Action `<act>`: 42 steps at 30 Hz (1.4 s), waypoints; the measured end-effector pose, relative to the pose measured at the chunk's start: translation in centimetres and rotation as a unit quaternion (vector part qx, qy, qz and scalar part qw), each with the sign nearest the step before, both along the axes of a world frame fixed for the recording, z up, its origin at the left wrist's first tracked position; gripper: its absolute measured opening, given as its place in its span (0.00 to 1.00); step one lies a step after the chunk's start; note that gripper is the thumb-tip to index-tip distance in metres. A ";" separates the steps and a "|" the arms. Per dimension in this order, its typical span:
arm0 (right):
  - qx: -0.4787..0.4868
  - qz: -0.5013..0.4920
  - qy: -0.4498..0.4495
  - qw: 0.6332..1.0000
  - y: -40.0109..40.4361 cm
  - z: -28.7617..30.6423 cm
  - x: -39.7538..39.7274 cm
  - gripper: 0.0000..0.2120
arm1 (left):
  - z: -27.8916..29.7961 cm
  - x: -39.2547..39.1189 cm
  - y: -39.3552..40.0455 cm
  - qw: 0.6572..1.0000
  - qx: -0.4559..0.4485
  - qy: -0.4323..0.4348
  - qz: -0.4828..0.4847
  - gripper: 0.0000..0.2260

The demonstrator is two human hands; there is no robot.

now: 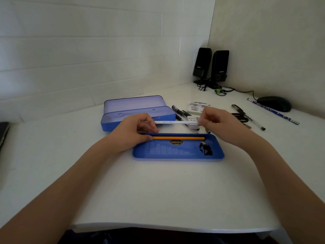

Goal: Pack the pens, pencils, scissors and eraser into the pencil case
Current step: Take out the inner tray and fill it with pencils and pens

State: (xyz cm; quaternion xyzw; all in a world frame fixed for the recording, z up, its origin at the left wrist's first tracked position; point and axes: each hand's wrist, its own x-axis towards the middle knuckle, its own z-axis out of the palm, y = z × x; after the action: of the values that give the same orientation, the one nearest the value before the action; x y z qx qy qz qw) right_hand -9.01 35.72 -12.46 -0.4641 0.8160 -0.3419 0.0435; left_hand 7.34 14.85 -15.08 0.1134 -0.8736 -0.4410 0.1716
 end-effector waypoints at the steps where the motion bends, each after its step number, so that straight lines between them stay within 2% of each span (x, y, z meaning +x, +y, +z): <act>1: -0.002 0.003 0.005 1.000 0.1 0.1 0.0 0.08 | 0.1 0.1 -0.1 1.000 0.006 -0.002 -0.002 0.13; 10: -0.048 0.010 -0.016 0.999 1.1 0.8 -0.5 0.08 | 0.2 0.3 -0.6 0.999 0.052 -0.008 0.002 0.15; 14: 0.006 0.048 -0.054 0.997 1.2 0.9 -0.2 0.09 | 0.4 0.4 -0.9 0.998 0.052 -0.026 -0.002 0.17; 21: 0.111 0.081 0.024 0.990 0.0 -0.5 1.0 0.11 | 0.5 0.3 -1.1 0.993 0.118 -0.032 -0.007 0.13; 26: 0.086 0.084 0.033 0.992 -0.5 -1.0 1.0 0.11 | 0.1 0.6 -0.5 0.997 0.046 -0.032 -0.047 0.11; 28: 0.044 0.057 0.012 0.997 -0.5 -1.0 0.6 0.11 | 0.1 0.4 -0.5 0.998 0.046 -0.017 -0.039 0.11; 30: -0.004 -0.029 0.023 0.999 -0.4 -1.1 -0.4 0.10 | 0.2 0.3 -0.5 0.998 0.049 -0.012 -0.033 0.11; 33: -0.030 -0.168 0.070 0.983 0.0 -1.4 -2.0 0.07 | 0.1 0.3 -0.5 0.999 0.041 -0.009 -0.035 0.11; 35: 0.027 -0.211 0.062 0.975 0.2 -1.8 -2.5 0.09 | 0.0 0.4 -0.5 0.999 0.035 -0.005 -0.034 0.11; 38: 0.134 -0.219 0.025 0.966 -0.2 -2.4 -2.9 0.12 | 0.0 0.3 -0.5 0.999 0.030 -0.004 -0.032 0.11; 42: 0.152 -0.215 0.002 0.965 -0.5 -2.4 -3.0 0.12 | 0.0 0.3 -0.5 0.999 0.028 -0.008 -0.030 0.10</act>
State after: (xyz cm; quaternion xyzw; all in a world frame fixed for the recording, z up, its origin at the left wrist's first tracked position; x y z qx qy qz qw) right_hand -12.00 35.20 -14.83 -0.2661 0.9391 -0.2141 0.0371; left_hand 7.66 14.38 -15.07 0.0955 -0.8652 -0.4696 0.1479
